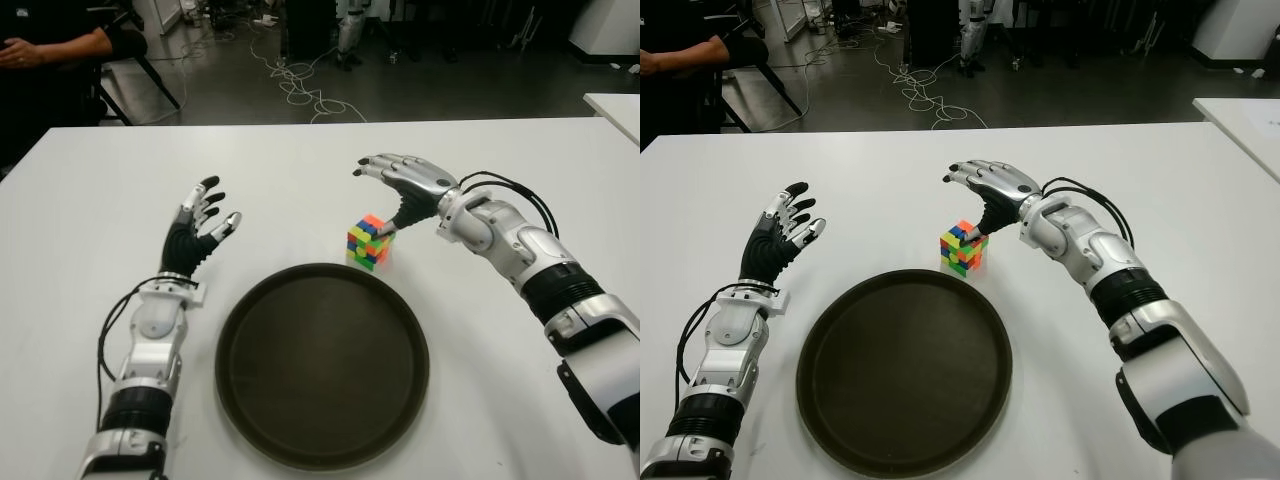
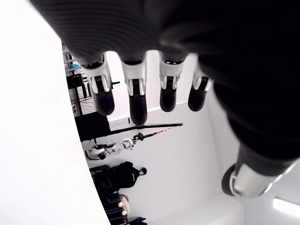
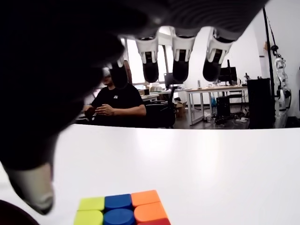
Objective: Pick up the Rubik's Cube and put it in the plate
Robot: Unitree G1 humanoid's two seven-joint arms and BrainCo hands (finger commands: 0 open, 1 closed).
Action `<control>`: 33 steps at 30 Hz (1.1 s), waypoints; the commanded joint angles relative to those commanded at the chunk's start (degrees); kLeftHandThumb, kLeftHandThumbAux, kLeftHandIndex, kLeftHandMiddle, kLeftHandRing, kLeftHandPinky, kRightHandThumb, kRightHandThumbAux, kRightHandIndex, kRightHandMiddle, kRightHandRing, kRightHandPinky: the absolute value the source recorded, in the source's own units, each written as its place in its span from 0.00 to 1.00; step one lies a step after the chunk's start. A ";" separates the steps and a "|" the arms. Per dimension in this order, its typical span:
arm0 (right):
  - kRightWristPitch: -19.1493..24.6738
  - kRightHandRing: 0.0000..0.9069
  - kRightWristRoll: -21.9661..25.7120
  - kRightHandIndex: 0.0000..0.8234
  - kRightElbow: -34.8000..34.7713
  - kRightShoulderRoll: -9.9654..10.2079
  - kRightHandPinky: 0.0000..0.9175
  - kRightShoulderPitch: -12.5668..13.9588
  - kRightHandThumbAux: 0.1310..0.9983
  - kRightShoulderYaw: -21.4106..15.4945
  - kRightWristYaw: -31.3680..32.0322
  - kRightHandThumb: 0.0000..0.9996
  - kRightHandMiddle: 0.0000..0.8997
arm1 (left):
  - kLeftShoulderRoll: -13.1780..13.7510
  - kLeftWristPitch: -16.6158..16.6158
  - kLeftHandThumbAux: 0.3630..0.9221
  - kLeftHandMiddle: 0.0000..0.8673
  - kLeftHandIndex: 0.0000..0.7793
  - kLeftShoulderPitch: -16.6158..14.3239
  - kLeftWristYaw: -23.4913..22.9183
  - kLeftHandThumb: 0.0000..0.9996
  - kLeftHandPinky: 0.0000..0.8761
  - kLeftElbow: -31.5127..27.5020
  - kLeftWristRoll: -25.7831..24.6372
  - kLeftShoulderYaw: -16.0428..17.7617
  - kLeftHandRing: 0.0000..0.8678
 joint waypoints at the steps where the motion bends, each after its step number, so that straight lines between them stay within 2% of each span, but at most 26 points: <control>1: -0.14 0.00 -0.02 0.00 0.23 0.07 0.08 -0.09 0.65 0.03 -0.14 0.00 0.00 | 0.03 -0.09 0.48 0.10 0.07 -0.07 0.01 0.05 0.12 0.14 0.03 0.00 0.11; 11: -0.30 0.00 -1.04 0.00 0.58 2.47 0.10 0.60 0.67 2.29 -0.16 0.00 0.00 | 0.28 -1.26 0.46 0.11 0.07 -0.49 0.50 0.05 0.13 1.17 0.57 -0.06 0.12; 16: -1.64 0.00 -0.63 0.00 0.92 2.52 0.13 0.23 0.68 2.92 0.41 0.00 0.00 | 0.31 -1.86 0.46 0.12 0.08 -0.65 0.59 0.05 0.13 1.64 0.72 -0.13 0.13; 22: -2.83 0.00 -0.81 0.00 0.83 2.39 0.09 0.21 0.68 3.27 0.14 0.00 0.00 | 0.36 -2.72 0.45 0.11 0.08 -0.86 0.49 0.04 0.14 2.31 0.73 -0.18 0.12; 33: -1.97 0.02 -1.53 0.00 2.27 2.59 0.15 -0.24 0.67 3.52 -1.00 0.00 0.00 | 0.40 -3.08 0.48 0.10 0.06 -1.25 -0.02 0.03 0.12 2.97 0.30 -0.24 0.11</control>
